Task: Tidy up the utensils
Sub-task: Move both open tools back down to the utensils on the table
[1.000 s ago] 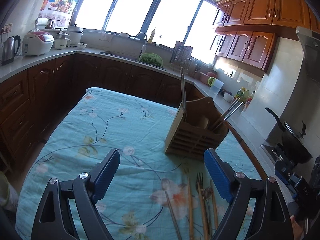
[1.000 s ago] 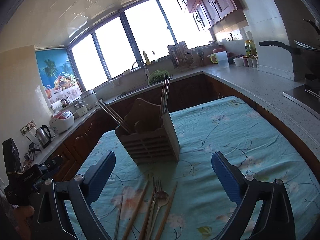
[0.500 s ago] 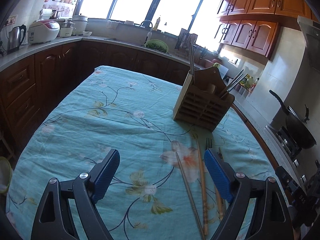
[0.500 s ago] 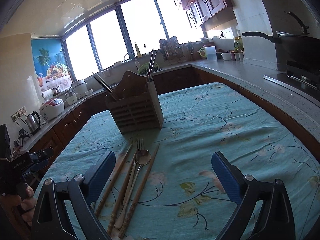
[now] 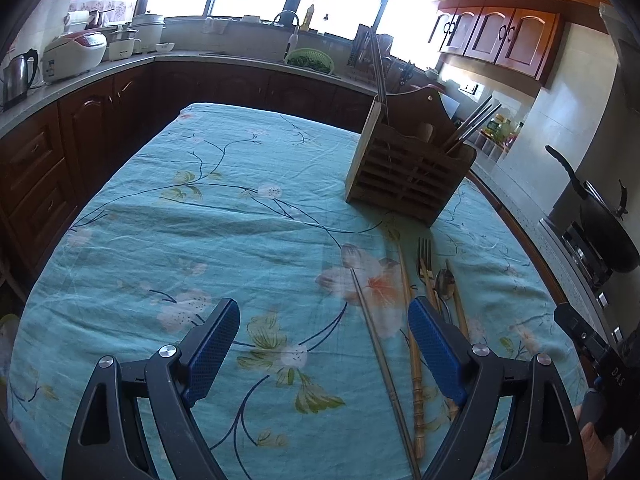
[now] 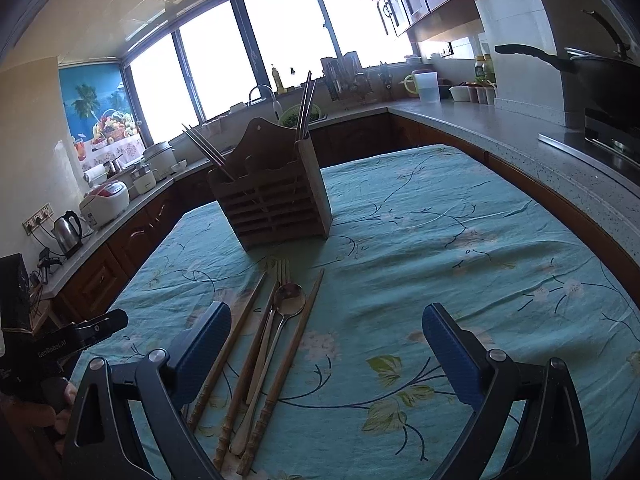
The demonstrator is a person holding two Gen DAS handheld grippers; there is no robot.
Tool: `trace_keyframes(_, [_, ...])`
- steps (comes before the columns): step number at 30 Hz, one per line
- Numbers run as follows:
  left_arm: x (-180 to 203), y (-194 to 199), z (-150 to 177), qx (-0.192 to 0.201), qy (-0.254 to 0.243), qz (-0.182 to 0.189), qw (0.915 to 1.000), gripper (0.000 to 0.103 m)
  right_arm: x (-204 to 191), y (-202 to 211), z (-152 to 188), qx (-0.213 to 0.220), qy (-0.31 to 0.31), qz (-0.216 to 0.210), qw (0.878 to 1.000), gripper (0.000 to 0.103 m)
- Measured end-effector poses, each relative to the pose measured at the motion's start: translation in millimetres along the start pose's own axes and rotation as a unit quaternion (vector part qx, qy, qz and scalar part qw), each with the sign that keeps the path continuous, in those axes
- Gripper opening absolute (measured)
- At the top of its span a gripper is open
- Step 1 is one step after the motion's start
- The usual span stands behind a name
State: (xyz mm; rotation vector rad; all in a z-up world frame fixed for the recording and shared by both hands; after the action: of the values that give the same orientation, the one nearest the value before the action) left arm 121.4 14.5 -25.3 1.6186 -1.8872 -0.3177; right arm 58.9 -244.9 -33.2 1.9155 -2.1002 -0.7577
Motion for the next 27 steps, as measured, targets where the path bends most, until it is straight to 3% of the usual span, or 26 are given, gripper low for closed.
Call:
trace_keyframes(3, [3,-10,-2,-0.019,-0.003,0.003,0.9998,0.085,-1,-8,-1,-0.012,0.0,-0.006,1.0,0.091])
trace_keyframes(5, [8,-18,-3,-0.032,-0.008,0.006,0.9994,0.084,-3,-15,-2,-0.024,0.0,-0.01,1.0,0.08])
trace_keyframes(8, [16,-32,-6,-0.052,-0.02,0.014,0.9984,0.076,-7,-30,-3,-0.048,-0.003,-0.025,0.999,0.065])
trace_keyframes(11, [21,-51,-7,-0.077,-0.03,0.014,0.9965,0.061,-14,-48,-2,-0.077,0.003,-0.044,0.996,0.051])
trace_keyframes(13, [23,-62,-9,-0.094,-0.027,0.022,0.995,0.054,-20,-62,-1,-0.094,0.012,-0.057,0.994,0.048])
trace_keyframes(17, [26,-81,-13,-0.111,-0.031,0.025,0.9931,0.053,-27,-91,-1,-0.127,0.034,-0.075,0.989,0.043])
trace_keyframes(22, [28,-102,-13,-0.132,-0.031,0.03,0.9902,0.04,-34,-126,2,-0.168,0.069,-0.09,0.979,0.041])
trace_keyframes(27, [29,-114,-13,-0.143,-0.032,0.037,0.9885,0.037,-30,-148,9,-0.199,0.086,-0.09,0.972,0.039])
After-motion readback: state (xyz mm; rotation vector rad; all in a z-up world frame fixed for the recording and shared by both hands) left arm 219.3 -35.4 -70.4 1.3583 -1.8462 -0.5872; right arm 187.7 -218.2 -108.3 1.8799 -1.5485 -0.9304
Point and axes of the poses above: each gripper's, at about its wrist camera, not at the fingertips, and y roughly against the way its jaws point, x to its right, z to its underside, the point moved 3 cm from there along -y, roughly the way its jaws point, and after that the axes turned 7 degrees about x, right-handed, at the moved point
